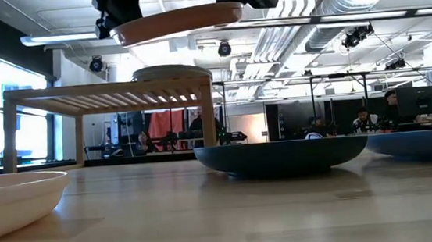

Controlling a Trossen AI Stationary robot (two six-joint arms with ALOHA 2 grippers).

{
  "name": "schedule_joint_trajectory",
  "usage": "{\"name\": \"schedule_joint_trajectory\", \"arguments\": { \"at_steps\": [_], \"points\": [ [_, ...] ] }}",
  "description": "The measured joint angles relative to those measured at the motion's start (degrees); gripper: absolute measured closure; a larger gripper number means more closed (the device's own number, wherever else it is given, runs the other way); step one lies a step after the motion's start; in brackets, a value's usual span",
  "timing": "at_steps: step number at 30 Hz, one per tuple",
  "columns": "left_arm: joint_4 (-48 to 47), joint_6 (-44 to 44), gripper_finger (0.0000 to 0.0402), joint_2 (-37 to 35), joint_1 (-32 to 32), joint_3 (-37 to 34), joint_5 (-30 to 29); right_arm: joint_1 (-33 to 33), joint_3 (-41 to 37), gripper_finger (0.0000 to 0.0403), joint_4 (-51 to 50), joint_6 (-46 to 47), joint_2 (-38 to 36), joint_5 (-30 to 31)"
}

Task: Place and stack plates onto a shelf
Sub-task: Stack the brown plate on top of the light blue plate on the shelf

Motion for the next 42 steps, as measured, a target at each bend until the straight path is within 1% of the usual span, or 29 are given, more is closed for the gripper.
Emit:
{"name": "schedule_joint_trajectory", "arguments": {
  "at_steps": [2,7,13,15,23,27,30,33,37,42],
  "points": [
    [0.02,-0.11,0.0396,0.02,0.04,0.0,-0.42,0.1,0.0,0.0403,-0.02,-0.04,0.0,-0.5],
    [0.01,-0.03,0.0397,0.02,-0.01,0.0,-0.26,-0.01,0.0,0.0402,-0.04,-1.27,0.0,-3.05],
    [0.04,0.07,0.0399,0.02,-0.01,0.0,-0.15,-0.01,0.0,0.0396,-0.04,-1.36,0.0,-3.34],
    [0.08,0.22,0.0399,0.02,-0.01,0.0,-0.18,0.02,0.0,0.0383,0.0,-1.4,0.0,-3.55],
    [-0.14,0.61,0.04,-0.24,0.17,0.0,0.11,0.0,0.0,0.0302,0.2,-0.98,0.0,-3.34],
    [-0.58,1.13,0.04,-0.51,1.39,0.0,0.33,-0.66,-0.02,0.0281,0.24,0.02,-0.4,-4.0],
    [-1.36,1.62,0.0401,-0.68,2.94,0.0,1.01,-1.26,-0.04,0.0277,0.12,0.17,-1.61,-3.77],
    [-2.09,2.52,0.0401,-0.68,4.54,0.0,2.35,-1.99,-0.04,0.0277,-0.42,0.0,-3.1,-1.71],
    [-1.9,3.26,0.0401,-0.68,6.29,0.04,2.53,-3.55,-0.04,0.0277,-0.74,-0.9,-5.23,1.24],
    [-2.01,4.85,0.0401,-0.64,9.71,3.57,2.23,-5.4,-0.04,0.0277,-0.86,-4.15,-7.62,2.8]
  ]
}}
